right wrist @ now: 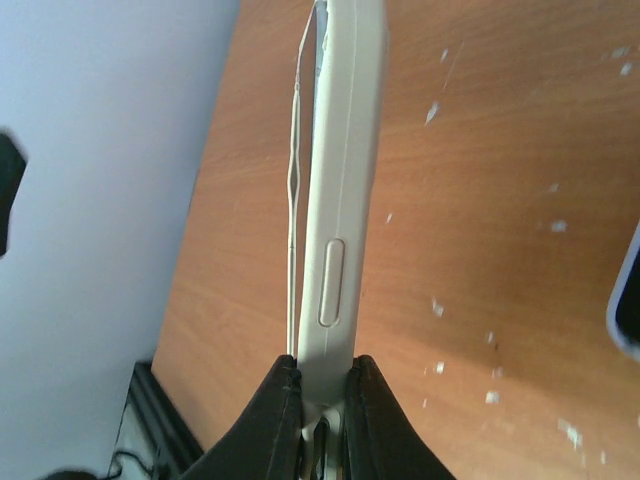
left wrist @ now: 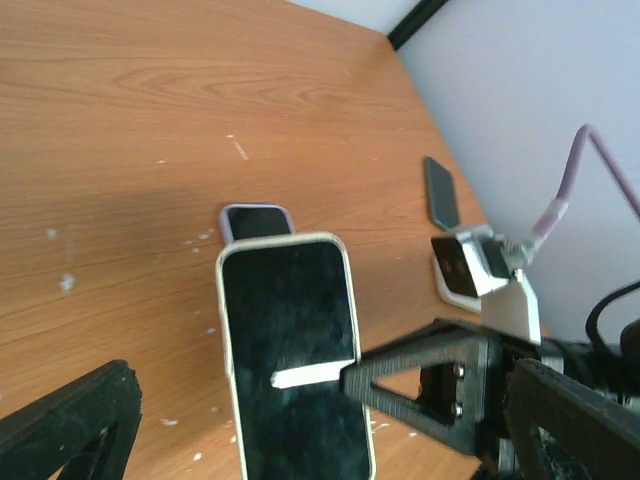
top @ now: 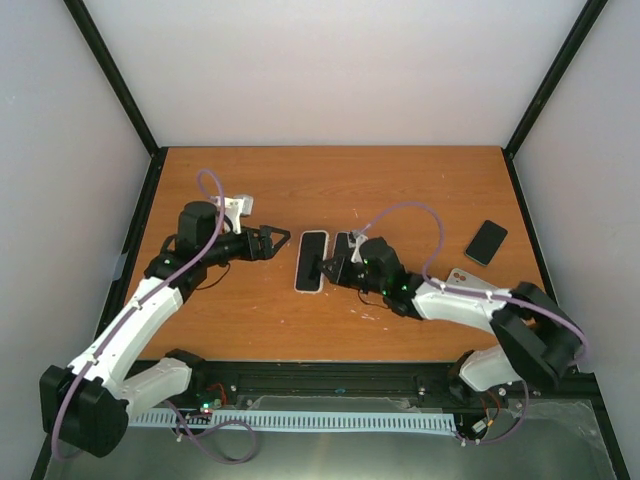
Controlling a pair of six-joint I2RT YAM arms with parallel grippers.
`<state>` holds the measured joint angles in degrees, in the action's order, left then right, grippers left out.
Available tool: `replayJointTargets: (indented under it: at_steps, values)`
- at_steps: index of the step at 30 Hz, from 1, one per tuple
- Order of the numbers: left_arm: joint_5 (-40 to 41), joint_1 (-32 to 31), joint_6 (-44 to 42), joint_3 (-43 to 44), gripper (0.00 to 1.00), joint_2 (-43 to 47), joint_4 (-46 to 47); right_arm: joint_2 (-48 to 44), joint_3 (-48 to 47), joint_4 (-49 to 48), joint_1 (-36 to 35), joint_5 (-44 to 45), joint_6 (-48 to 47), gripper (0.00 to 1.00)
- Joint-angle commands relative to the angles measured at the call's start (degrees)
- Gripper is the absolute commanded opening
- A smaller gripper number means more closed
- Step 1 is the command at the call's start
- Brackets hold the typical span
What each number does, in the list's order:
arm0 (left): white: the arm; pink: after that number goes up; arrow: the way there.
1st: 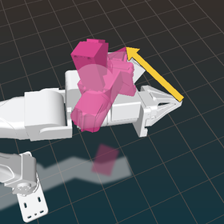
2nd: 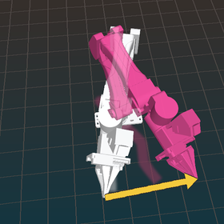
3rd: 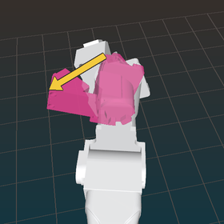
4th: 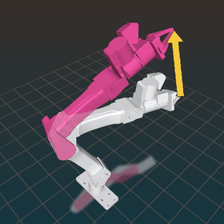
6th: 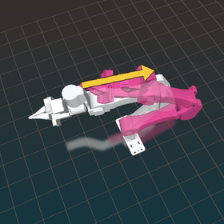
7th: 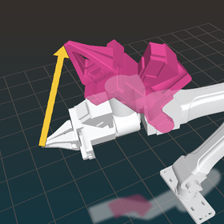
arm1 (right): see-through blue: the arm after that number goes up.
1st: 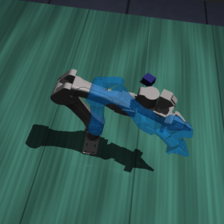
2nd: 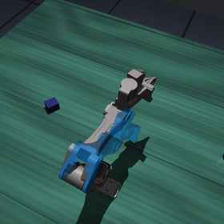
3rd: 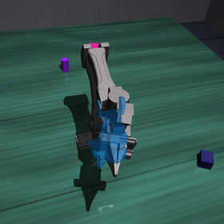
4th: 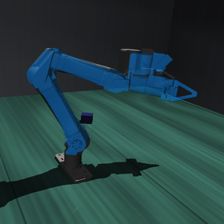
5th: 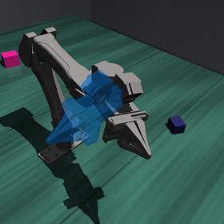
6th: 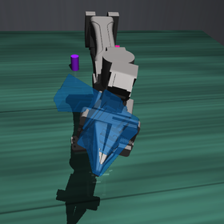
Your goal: Put the phone into the phone case
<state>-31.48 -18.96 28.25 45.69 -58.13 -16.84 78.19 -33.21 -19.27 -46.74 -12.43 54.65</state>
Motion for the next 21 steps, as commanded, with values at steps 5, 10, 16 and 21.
replayJointTargets:
  at_steps: [5, 10, 16, 21]
  values:
    - [9.3, 0.2, -7.9, 1.9, 1.00, 4.7, -4.5, 16.7, -13.4, -3.2, 5.7, -3.9, -0.1, 0.03]
    - [7.1, 0.1, -9.3, 1.2, 1.00, 5.0, -5.2, 23.5, -15.5, -5.5, 8.0, -7.0, 4.6, 0.03]
    - [5.6, 0.2, -10.2, -0.1, 0.99, 5.2, -4.9, 28.0, -19.4, -2.1, 8.1, -7.8, 2.6, 0.05]
    - [6.8, 0.2, -10.8, 0.1, 1.00, 5.3, -5.3, 30.0, -19.7, -2.6, 8.1, -8.4, 3.9, 0.16]
